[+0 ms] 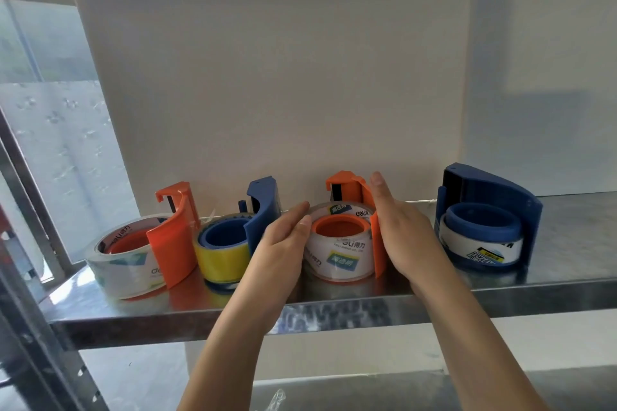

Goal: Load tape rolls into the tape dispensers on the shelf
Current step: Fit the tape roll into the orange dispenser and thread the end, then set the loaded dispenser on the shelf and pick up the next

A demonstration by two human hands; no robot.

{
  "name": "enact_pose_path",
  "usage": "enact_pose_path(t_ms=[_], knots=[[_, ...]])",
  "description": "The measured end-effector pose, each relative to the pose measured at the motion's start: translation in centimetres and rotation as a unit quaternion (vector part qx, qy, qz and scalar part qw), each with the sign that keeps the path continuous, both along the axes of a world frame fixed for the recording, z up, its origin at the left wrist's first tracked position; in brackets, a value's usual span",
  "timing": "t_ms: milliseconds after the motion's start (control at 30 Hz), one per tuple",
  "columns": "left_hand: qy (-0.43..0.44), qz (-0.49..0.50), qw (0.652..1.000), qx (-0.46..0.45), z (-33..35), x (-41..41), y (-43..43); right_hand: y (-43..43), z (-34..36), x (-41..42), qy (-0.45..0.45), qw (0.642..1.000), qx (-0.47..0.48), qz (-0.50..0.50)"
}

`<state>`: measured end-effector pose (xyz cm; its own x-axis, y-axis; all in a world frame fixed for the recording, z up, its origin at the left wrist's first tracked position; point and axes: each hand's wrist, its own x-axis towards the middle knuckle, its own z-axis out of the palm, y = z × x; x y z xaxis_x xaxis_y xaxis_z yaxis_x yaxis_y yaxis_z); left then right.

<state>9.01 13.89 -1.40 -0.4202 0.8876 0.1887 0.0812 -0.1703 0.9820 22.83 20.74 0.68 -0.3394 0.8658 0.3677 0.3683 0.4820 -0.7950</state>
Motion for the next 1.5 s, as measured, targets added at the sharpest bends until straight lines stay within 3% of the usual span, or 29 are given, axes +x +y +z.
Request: enact_pose_path(t_ms=[300, 567, 700, 800, 867, 1000, 1200, 1267, 1500], knots=[[0.005, 0.003, 1.0, 0.015, 0.2, 0.5, -0.4, -0.2, 0.1, 0.2, -0.012, 1.0, 0.014, -0.025], [0.076, 0.045, 0.992, 0.095, 0.2, 1.6, -0.5, -0.9, 0.2, 0.4, 0.005, 0.999, 0.014, -0.032], [0.075, 0.074, 0.975, 0.197, 1.2, 3.2, -1.5, -1.8, 0.0, 1.9, 0.022, 0.999, 0.017, -0.031], [0.074, 0.045, 0.96, 0.267, 2.9, 5.0, -1.8, -2.1, 0.8, 4.7, 0.068, 0.995, 0.044, -0.054], [0.043, -0.034, 0.959, 0.277, 3.9, 6.4, -1.0, -1.6, 1.5, 7.0, 0.113, 0.986, 0.089, -0.08], [0.012, -0.115, 0.977, 0.182, 3.8, 10.2, 2.0, 0.3, 2.3, 10.8, 0.125, 0.964, 0.186, -0.14], [0.048, -0.092, 0.994, -0.032, 2.2, 14.5, 5.5, 3.8, 0.2, 13.8, 0.022, 0.982, 0.111, -0.153], [0.048, -0.101, 0.993, -0.048, 1.8, 14.7, 6.0, 4.0, -0.7, 13.8, 0.01, 0.988, 0.089, -0.129], [0.076, -0.106, 0.99, -0.053, 0.8, 13.8, 6.7, 4.2, -2.6, 13.5, -0.017, 0.976, 0.158, -0.151]])
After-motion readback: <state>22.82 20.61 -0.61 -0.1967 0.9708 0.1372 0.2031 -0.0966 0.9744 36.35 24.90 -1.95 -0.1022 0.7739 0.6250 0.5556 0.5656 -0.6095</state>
